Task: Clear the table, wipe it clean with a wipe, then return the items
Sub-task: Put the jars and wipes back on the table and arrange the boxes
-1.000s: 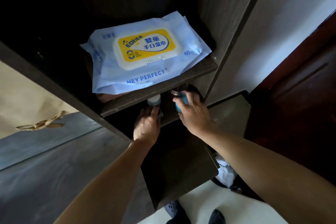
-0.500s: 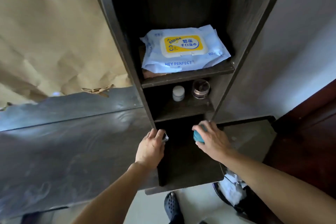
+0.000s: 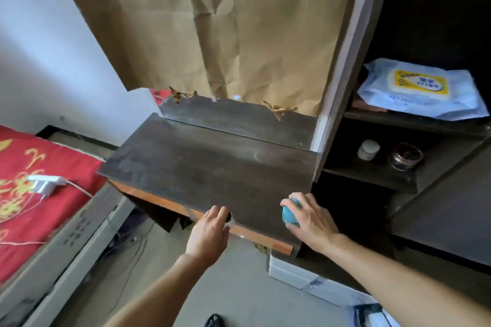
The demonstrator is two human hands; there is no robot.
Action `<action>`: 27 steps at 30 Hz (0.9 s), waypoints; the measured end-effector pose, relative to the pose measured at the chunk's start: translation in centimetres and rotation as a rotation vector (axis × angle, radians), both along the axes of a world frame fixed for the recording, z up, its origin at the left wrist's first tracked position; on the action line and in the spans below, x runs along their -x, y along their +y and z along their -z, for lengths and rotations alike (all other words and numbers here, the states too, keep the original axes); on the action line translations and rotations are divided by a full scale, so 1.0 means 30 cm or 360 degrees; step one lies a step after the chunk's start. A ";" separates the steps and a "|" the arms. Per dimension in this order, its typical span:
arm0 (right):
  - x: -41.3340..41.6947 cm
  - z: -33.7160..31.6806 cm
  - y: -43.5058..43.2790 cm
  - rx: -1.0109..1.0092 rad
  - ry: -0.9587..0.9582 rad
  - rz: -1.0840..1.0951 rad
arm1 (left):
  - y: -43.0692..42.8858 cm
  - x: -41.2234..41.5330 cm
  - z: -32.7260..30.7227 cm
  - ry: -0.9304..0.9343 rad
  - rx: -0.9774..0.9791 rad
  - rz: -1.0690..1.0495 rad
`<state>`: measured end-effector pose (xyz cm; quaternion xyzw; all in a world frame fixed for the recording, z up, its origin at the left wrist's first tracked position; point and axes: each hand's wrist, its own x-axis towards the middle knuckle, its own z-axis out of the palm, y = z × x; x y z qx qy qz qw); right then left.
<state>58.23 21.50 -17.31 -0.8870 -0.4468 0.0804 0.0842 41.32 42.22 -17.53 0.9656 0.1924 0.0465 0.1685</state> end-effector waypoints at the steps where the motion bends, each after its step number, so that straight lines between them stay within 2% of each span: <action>1: 0.018 -0.005 0.054 -0.0010 -0.0014 -0.0034 | 0.043 0.036 -0.005 -0.0008 0.0000 -0.0036; 9: 0.172 0.003 0.527 -0.0010 -0.0043 -0.0118 | 0.463 0.298 -0.028 0.0011 -0.0064 -0.0143; 15: 0.266 0.012 0.830 -0.0004 0.0024 -0.0102 | 0.785 0.391 -0.054 0.0034 -0.0079 -0.0206; 27: 0.074 0.056 1.265 0.0035 0.0067 -0.0077 | 1.211 0.189 0.044 0.0089 0.0035 -0.0217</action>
